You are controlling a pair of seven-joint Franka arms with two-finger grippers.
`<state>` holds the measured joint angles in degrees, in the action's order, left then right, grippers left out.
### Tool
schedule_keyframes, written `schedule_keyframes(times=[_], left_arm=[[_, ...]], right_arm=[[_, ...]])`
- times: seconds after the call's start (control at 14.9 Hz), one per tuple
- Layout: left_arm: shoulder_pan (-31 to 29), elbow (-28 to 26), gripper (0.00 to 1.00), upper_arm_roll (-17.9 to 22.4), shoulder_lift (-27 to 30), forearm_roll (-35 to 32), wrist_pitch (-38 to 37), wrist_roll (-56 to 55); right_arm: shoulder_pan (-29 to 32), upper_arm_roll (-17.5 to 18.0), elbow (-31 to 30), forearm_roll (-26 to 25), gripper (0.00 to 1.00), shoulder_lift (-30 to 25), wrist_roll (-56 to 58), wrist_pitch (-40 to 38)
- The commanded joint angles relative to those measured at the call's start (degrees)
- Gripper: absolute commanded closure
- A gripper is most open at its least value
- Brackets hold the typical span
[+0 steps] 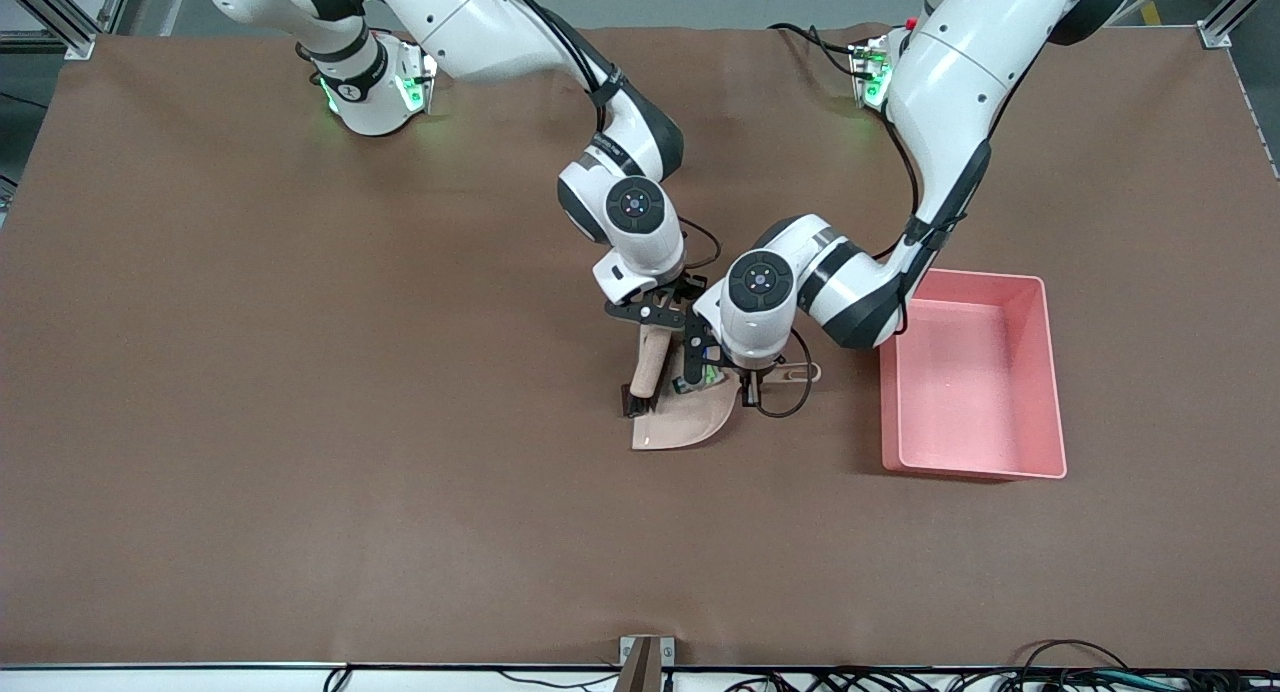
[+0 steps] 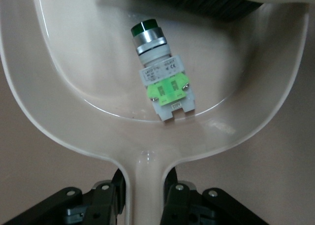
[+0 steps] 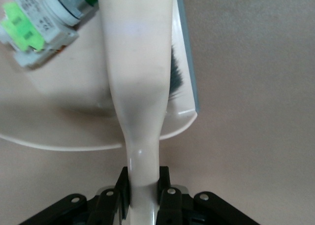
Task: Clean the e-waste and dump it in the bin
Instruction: 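Sweep the dark capacitor into the dustpan with the brush in the right gripper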
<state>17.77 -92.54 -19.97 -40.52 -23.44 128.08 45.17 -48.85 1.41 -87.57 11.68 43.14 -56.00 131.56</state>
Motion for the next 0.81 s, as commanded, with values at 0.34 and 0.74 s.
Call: schedule_keyframes(times=[0.34,0.74], left_arm=[[0.78,1.57,1.0,0.11,-0.87,-0.29,-0.55,-1.48],[0.87,1.57,1.0,0.11,-1.05,-0.12,-0.55,-2.27]], right_arm=[[4.81,1.4,6.45,1.06,1.0,-4.19,4.13,-17.03],[10.25,0.35,5.92,-2.43,1.0,-5.79,12.74,-23.19]])
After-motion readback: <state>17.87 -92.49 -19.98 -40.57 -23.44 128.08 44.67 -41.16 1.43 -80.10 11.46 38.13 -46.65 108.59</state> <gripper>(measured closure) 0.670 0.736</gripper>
